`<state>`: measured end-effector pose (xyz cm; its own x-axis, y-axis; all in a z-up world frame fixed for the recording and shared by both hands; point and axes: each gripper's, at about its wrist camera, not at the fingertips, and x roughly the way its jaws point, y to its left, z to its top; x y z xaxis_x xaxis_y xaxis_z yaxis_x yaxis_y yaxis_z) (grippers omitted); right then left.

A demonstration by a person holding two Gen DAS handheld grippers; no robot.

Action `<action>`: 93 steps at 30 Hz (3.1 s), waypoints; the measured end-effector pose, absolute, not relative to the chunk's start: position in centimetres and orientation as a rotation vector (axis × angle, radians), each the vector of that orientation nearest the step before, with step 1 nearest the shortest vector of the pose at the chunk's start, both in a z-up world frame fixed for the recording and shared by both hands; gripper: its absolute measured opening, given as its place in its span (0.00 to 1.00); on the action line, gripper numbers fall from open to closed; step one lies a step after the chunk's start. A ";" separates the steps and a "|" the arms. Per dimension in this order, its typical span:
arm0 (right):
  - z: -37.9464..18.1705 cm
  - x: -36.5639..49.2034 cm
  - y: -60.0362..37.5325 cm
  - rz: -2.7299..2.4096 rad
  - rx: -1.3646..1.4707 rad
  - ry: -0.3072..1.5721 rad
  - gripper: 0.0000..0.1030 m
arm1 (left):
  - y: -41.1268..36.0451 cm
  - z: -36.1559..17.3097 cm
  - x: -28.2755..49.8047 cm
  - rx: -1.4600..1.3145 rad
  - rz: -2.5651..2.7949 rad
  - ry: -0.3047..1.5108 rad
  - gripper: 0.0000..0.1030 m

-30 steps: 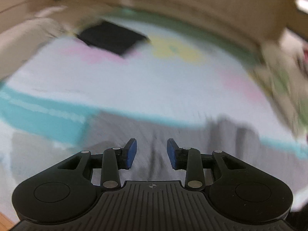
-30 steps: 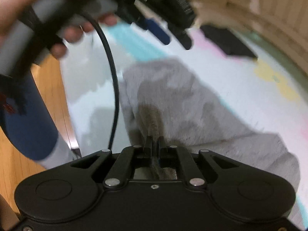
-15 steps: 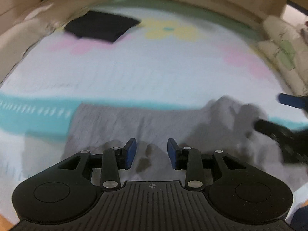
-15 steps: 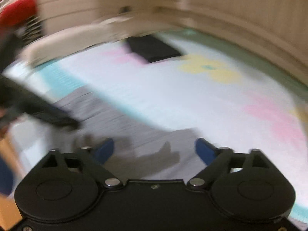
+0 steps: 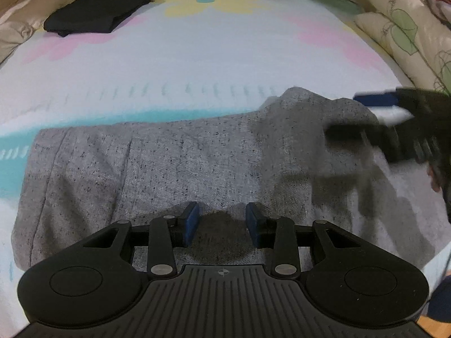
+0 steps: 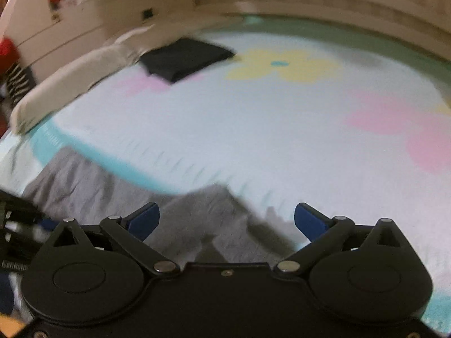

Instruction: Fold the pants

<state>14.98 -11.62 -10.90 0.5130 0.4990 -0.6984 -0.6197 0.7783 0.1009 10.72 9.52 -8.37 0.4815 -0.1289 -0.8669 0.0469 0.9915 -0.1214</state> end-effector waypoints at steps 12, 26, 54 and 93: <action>-10.3 11.4 -11.0 1.017 -0.254 0.791 0.95 | 11.0 -8.1 10.3 -0.179 -0.092 1.059 0.38; -12.4 18.9 -10.0 0.990 -0.018 0.978 0.95 | 10.4 -7.8 8.8 -0.143 -0.102 1.041 0.38; -12.2 20.4 -10.6 1.021 0.009 0.903 0.68 | 10.2 -7.9 8.5 -0.134 -0.095 1.033 0.38; -9.4 9.8 -44.3 -0.270 -0.072 0.811 0.86 | 4.4 -9.9 9.8 -0.055 -0.114 1.064 0.39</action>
<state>9.77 -44.35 -9.40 0.6567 -0.2660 -0.7057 0.2110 0.9632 -0.1667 9.78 4.38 -9.90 0.4801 -0.1199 -0.8690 0.0669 0.9927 -0.1000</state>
